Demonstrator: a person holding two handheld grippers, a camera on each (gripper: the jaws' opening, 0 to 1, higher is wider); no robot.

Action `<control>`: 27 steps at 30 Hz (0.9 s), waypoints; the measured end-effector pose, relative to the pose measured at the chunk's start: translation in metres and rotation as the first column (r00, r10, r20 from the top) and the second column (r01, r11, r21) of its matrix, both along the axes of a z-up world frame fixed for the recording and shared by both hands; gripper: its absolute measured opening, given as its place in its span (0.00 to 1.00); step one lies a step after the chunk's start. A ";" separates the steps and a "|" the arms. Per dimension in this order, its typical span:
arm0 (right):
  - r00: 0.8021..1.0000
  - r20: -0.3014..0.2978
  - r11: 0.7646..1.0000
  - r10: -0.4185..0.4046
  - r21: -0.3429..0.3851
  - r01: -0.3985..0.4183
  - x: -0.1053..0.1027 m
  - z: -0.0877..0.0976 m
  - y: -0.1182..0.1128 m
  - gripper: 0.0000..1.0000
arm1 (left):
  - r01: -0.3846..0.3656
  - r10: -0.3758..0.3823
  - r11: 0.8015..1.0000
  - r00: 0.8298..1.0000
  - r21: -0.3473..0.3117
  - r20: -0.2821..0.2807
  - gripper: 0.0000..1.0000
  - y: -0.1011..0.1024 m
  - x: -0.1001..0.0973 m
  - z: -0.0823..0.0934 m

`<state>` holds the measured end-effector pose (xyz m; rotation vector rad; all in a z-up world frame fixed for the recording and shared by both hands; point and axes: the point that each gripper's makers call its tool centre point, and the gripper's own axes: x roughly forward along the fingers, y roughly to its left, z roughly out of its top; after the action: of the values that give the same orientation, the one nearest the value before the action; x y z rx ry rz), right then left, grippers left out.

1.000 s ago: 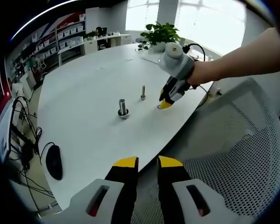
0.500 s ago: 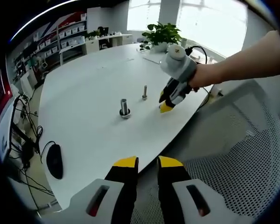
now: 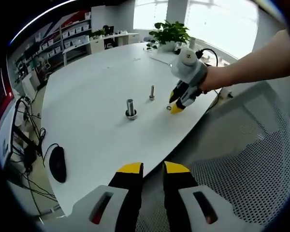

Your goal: Place the washer onto the threaded stud by aligning its center hole with the stud, sliding it down to the base, and recovering from edge contact or off-axis alignment until the washer reaches the visible bottom stop.

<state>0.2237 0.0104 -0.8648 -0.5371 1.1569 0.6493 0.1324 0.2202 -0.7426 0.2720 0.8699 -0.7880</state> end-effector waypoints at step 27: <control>0.957 -0.181 0.960 0.225 -0.125 -0.250 0.005 -0.006 0.003 0.21 | 0.006 -0.006 1.000 1.000 0.002 0.002 0.13 0.000 0.000 0.000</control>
<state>0.2291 0.0137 -0.8711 -0.7678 1.3145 0.8324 0.1326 0.2199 -0.7426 0.2771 0.8687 -0.7927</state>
